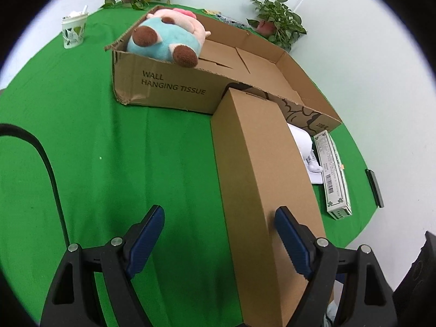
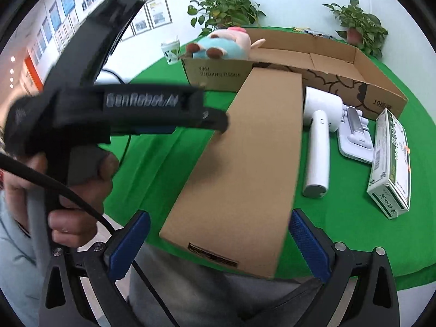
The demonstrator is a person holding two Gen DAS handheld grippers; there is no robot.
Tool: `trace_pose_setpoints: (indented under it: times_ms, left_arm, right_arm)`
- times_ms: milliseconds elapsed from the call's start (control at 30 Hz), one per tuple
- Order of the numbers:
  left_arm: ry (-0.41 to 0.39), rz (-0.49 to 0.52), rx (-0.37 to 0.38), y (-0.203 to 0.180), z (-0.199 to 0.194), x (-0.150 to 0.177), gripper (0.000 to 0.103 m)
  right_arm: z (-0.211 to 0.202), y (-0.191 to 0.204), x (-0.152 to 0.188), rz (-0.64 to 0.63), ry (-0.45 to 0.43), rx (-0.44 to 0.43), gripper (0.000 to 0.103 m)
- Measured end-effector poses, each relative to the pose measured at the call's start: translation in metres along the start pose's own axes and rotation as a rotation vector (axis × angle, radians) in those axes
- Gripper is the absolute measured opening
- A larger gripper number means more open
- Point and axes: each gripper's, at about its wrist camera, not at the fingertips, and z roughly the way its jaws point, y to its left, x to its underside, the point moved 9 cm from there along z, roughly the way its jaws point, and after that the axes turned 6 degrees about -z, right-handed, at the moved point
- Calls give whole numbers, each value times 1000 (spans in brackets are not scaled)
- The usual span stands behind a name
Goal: Organize objects
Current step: 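Grasp the long brown box end with the left tool and lift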
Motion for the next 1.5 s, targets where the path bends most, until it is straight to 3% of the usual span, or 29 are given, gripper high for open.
trace_pose_setpoints:
  times_ms: [133, 367, 567, 633, 833, 933, 1000, 1267, 1500]
  left_arm:
    - [42, -39, 43, -1, 4, 6, 83]
    - [92, -68, 99, -19, 10, 26, 85]
    - [126, -124, 164, -31, 17, 43, 90]
    - [140, -136, 165, -32, 22, 48, 97]
    - [134, -107, 150, -40, 25, 49, 97]
    - [140, -100, 168, -44, 25, 50, 94]
    - [173, -101, 238, -53, 26, 55, 83]
    - [132, -66, 217, -69, 11, 55, 83]
    - [56, -22, 188, -86, -20, 39, 70]
  right_arm:
    - [14, -7, 4, -11, 30, 75, 92]
    - [-2, -27, 19, -15, 15, 62, 84]
    - [-16, -41, 31, 24, 29, 8, 83]
    - [-16, -40, 30, 24, 22, 6, 83]
    - [1, -34, 23, -33, 25, 40, 86]
    - [12, -35, 20, -34, 38, 61, 85]
    - [12, -33, 20, -48, 34, 71, 84]
    - [-5, -37, 21, 16, 11, 35, 82]
    - [-33, -42, 4, 55, -63, 51, 81]
